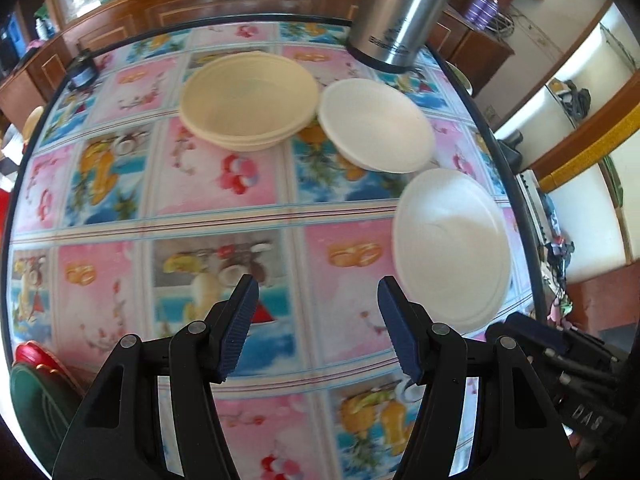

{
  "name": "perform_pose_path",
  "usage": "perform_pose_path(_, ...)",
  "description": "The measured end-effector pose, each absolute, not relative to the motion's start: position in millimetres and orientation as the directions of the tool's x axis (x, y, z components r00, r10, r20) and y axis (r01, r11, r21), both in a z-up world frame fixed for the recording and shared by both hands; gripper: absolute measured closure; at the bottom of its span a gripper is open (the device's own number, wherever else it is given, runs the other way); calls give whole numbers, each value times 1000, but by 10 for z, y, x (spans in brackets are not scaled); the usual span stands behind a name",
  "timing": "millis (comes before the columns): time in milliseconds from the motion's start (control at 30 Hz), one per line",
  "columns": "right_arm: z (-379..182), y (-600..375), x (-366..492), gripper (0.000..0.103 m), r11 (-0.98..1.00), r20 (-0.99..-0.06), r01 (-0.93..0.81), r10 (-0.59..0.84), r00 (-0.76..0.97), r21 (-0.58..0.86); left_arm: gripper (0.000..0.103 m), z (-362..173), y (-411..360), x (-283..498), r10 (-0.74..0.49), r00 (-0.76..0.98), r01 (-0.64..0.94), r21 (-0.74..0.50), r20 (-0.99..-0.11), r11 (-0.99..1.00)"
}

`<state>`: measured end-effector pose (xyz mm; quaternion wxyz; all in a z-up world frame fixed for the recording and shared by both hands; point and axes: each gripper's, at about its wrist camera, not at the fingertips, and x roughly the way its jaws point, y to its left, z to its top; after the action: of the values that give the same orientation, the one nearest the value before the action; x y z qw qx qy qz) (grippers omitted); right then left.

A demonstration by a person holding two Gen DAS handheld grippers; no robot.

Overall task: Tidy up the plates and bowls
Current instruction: 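Move both tools toward the large white plate, then close both tools on the rim of the large white plate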

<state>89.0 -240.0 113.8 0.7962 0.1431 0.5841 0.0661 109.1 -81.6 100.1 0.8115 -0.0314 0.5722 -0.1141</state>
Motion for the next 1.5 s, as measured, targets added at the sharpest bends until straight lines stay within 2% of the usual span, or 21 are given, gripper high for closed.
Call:
perform_pose_path(300,1025,-3100,1152,65,944,-920,171,215,329,282,41,703,-1260,1294,-211,245,174,-171,-946,970)
perform_pose_path(967,702,-3224,1481,65,955,-936,130,225,270,267,41,438,-1441,1425,-171,221,161,-137,-960,977)
perform_pose_path(1033,688,-3223,1485,68,957,-938,125,221,267,261,41,434,-1464,1420,-167,233,163,-130,-958,978)
perform_pose_path(1100,677,-3225,1488,84,958,-939,124,217,267,257,41,429,-1478,1424,-166,240,162,-129,-956,978)
perform_pose_path(1133,681,-3227,1487,87,959,-937,123,214,274,255,41,421,-1488,1426,-157,241,165,-119,-958,979)
perform_pose_path(1200,670,-3215,1494,94,964,-941,112,203,270,240,50,409,-1502,1425,-155,242,168,-115,-958,979)
perform_pose_path(1333,668,-3237,1496,95,960,-936,116,212,282,253,52,386,-1519,1427,-145,243,168,-106,-959,980)
perform_pose_path(1500,682,-3217,1489,95,963,-935,104,212,284,250,64,378,-1538,1421,-152,235,172,-113,-960,979)
